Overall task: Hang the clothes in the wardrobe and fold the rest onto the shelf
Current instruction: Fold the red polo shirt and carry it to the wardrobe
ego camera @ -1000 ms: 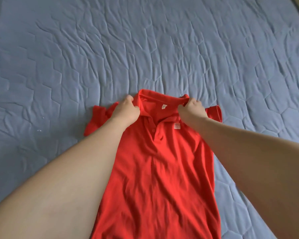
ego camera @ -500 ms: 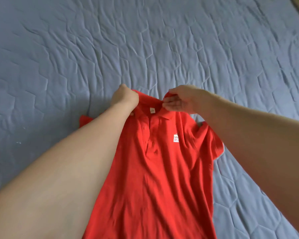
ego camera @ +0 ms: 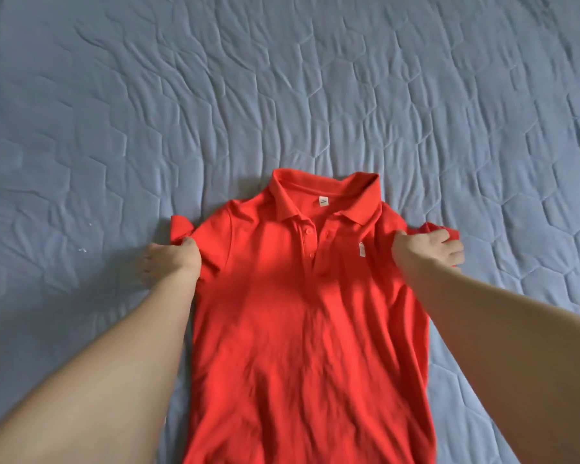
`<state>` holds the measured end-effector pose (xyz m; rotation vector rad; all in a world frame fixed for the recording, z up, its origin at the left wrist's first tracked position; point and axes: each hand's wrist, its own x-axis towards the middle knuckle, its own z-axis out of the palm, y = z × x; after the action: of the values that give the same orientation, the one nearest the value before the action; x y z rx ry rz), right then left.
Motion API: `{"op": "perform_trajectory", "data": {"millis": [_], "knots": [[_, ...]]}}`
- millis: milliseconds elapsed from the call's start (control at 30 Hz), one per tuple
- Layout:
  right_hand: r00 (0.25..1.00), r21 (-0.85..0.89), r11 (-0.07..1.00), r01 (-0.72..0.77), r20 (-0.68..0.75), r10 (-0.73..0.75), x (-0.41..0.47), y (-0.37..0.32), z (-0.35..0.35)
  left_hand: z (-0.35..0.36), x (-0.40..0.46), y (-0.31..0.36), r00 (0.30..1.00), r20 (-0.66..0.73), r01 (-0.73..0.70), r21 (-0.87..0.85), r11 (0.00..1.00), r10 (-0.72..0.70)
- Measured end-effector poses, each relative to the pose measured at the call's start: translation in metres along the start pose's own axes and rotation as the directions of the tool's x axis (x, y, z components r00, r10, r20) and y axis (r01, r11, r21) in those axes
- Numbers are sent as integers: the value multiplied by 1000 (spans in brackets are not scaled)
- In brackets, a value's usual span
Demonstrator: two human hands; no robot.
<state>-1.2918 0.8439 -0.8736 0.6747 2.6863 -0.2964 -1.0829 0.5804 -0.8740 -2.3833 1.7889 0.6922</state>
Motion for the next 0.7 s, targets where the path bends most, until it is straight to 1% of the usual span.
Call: {"op": "perform_trajectory", "data": {"millis": [33,67,100,133,167,200,233,267,333,400,467,500,533,567,600,633,667,700], "knots": [[999,-3,1000,-12,41,12,4,2,-1,0,0,1,998,59,6,-42,999,-3],[991,-13,1000,-7,131,9,10,3,-2,1,0,1,993,120,-7,-76,997,16],[971,-46,999,22,238,-10,14,5,-2,1,0,0,986,156,-46,-96,994,61],[953,-85,994,63,301,-35,21,7,-2,-1,-1,2,977,175,-100,-113,989,119],[948,-120,986,116,309,-74,27,7,1,-3,-2,4,967,183,-152,-142,978,177],[945,-112,978,178,296,-138,28,6,1,-7,-3,6,955,189,-194,-186,963,229],[933,-60,970,236,294,-209,19,3,-7,-11,-5,9,942,199,-220,-238,946,269],[915,16,958,287,292,-279,9,1,-13,-13,-7,11,932,216,-219,-302,928,291],[895,97,936,338,276,-351,-5,-4,-27,-19,-11,14,906,287,-166,-435,885,311],[917,87,944,318,226,-330,-5,-8,-33,-26,-13,16,879,343,-129,-496,859,330],[974,-31,979,204,107,-199,-7,-12,-40,-32,-10,16,870,387,-68,-523,850,307],[990,-96,986,140,44,-136,-13,-14,-43,-35,-7,15,864,410,-48,-513,857,294],[987,-150,976,157,-7,-160,-20,-17,-45,-36,-2,13,854,435,-55,-468,882,284],[953,-218,934,284,-41,-299,-27,-19,-43,-38,2,11,839,464,-107,-372,922,285],[863,-263,838,478,-38,-504,-38,-23,-39,-39,7,7,812,499,-204,-240,949,301],[713,-285,685,671,-10,-702,-50,-31,-31,-38,12,3,776,536,-324,-112,939,332],[550,-283,517,808,46,-834,-64,-43,-22,-37,14,-1,746,549,-441,-18,897,377],[412,-244,375,894,120,-903,-80,-60,-9,-34,14,-6,718,539,-536,24,844,440]]}}
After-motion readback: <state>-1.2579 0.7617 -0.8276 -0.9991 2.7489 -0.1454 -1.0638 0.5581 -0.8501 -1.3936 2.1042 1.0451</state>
